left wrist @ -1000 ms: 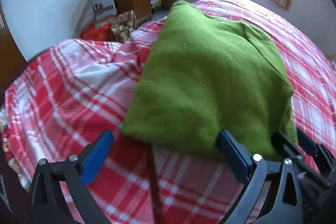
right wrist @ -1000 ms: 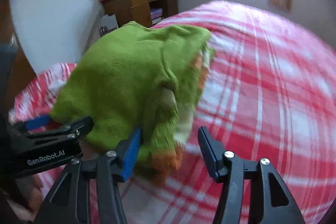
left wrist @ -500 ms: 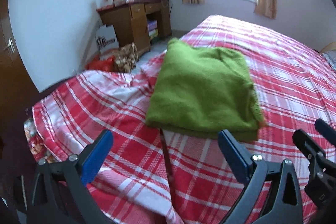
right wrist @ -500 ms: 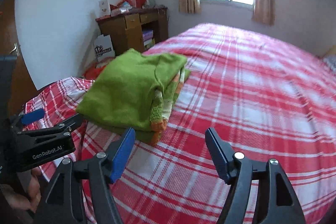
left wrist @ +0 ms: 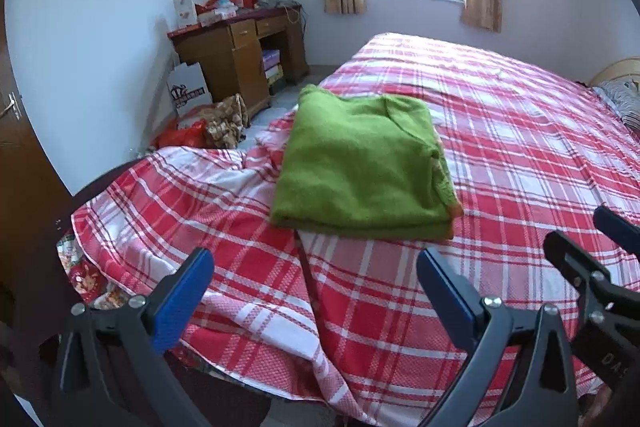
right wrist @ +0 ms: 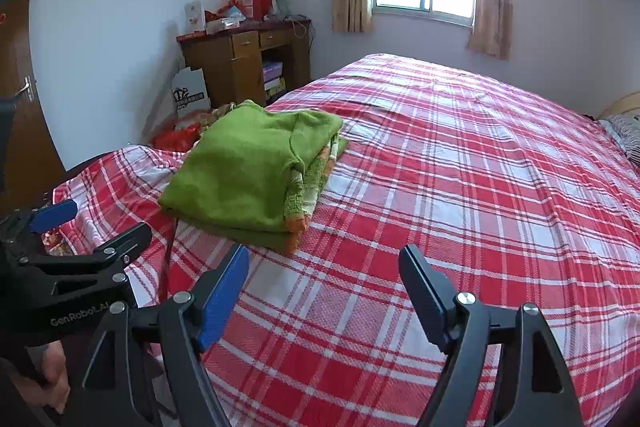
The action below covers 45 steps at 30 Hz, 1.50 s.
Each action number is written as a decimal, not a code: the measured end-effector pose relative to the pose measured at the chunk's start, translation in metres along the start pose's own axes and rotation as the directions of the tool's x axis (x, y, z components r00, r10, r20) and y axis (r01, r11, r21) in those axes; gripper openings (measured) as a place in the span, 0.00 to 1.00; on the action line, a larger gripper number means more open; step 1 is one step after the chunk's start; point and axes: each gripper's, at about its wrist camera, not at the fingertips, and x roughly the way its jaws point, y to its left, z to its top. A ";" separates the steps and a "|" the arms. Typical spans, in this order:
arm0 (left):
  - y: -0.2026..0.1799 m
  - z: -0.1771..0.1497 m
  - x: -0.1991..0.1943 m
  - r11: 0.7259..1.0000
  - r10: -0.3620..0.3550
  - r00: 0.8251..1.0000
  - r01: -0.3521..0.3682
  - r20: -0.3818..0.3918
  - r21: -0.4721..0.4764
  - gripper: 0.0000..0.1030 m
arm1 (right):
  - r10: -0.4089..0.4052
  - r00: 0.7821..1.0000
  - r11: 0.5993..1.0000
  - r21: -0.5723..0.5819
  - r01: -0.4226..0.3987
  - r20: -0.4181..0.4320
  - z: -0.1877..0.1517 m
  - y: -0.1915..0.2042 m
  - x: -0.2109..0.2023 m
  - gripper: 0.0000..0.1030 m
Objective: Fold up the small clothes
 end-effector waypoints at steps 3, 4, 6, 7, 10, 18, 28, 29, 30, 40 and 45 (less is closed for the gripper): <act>0.003 0.005 -0.016 1.000 0.008 0.999 -0.007 0.047 -0.015 1.00 | 0.010 0.999 1.000 0.004 -0.010 0.045 0.006 0.003 -0.020 0.76; 0.003 0.007 -0.020 1.000 0.009 0.998 -0.008 0.059 -0.017 1.00 | 0.011 0.998 1.000 0.004 -0.011 0.065 0.009 0.004 -0.028 0.76; 0.004 0.010 -0.034 1.000 0.016 0.996 -0.015 0.090 -0.014 1.00 | 0.012 0.995 1.000 0.006 -0.012 0.103 0.015 0.006 -0.043 0.76; 0.005 0.012 -0.039 1.000 0.018 0.994 -0.017 0.104 -0.014 1.00 | 0.009 0.992 1.000 0.010 -0.010 0.123 0.017 0.007 -0.052 0.76; 0.006 0.017 -0.059 1.000 0.011 0.988 -0.009 0.155 -0.016 1.00 | -0.001 0.984 1.000 0.016 -0.002 0.176 0.024 0.008 -0.073 0.76; 0.008 0.025 -0.103 1.000 -0.003 0.962 0.007 0.273 -0.015 1.00 | -0.040 0.953 0.999 0.027 0.034 0.299 0.031 0.013 -0.118 0.78; 0.009 0.026 -0.131 0.999 -0.010 0.932 0.020 0.361 -0.025 1.00 | -0.068 0.902 0.998 0.025 0.063 0.425 0.029 0.019 -0.153 0.86; 0.009 0.026 -0.131 0.999 -0.010 0.931 0.020 0.364 -0.025 1.00 | -0.070 0.902 0.998 0.031 0.063 0.426 0.030 0.018 -0.153 0.86; 0.008 0.026 -0.131 1.000 -0.006 0.931 0.016 0.364 -0.023 1.00 | -0.072 0.902 0.997 0.034 0.064 0.426 0.030 0.017 -0.154 0.86; 0.004 0.024 -0.127 1.000 0.002 0.935 0.004 0.355 -0.014 1.00 | -0.082 0.906 0.996 0.053 0.066 0.415 0.030 0.009 -0.151 0.86; 0.005 0.023 -0.126 1.000 -0.001 0.939 0.009 0.345 -0.022 1.00 | -0.080 0.915 0.996 0.056 0.062 0.396 0.031 0.010 -0.147 0.86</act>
